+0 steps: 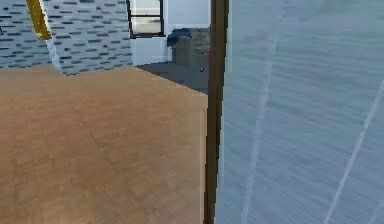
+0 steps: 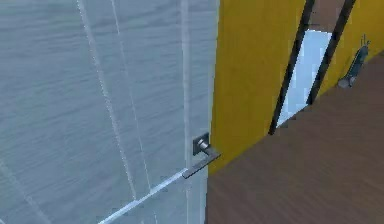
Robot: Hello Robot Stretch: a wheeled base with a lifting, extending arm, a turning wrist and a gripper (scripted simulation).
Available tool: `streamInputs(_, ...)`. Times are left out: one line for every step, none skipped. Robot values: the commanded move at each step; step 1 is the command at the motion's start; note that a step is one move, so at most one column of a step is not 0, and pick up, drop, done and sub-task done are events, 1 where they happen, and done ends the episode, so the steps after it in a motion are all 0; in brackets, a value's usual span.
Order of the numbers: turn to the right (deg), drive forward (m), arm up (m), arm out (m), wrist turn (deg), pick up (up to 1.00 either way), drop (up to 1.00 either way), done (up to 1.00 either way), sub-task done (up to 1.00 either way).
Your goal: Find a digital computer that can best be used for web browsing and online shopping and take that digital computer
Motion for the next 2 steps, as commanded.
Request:
streamInputs(-39.0, 0.0, 0.0, 0.0, 0.0, 0.0, 0.0, 0.0, 0.0)
streamInputs(0.0, 0.6, 0.0, 0.0, 0.0, 0.0, 0.0, 0.0, 0.0)
